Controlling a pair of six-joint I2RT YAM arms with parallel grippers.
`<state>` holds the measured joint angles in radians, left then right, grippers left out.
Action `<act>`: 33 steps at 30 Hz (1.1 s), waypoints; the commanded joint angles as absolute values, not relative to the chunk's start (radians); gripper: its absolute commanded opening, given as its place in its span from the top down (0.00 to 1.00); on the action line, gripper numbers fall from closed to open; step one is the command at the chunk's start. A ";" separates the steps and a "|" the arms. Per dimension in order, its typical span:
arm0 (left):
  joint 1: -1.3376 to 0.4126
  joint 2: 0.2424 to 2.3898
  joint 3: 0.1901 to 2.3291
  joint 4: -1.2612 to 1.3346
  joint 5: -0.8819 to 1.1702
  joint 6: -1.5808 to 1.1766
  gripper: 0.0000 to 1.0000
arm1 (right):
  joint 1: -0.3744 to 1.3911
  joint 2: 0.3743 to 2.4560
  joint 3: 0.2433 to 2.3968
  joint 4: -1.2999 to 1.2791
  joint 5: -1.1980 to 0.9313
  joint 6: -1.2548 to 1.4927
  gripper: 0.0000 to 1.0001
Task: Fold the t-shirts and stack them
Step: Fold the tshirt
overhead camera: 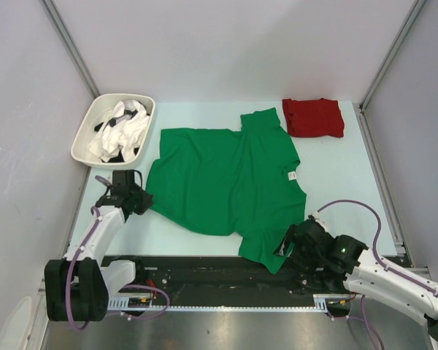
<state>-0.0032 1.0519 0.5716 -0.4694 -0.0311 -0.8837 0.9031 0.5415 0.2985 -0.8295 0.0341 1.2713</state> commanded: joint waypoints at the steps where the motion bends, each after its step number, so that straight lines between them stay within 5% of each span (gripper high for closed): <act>1: 0.029 1.065 0.554 -0.408 -0.008 -0.856 1.00 | 0.979 0.545 0.255 -0.799 -0.005 1.403 0.14; 10: 0.043 1.074 0.540 -0.397 0.018 -0.850 1.00 | 1.170 0.684 0.244 -0.669 0.071 1.531 0.34; 33: 0.061 1.060 0.534 -0.408 0.015 -0.834 1.00 | 1.213 0.658 0.235 -0.700 0.144 1.578 0.86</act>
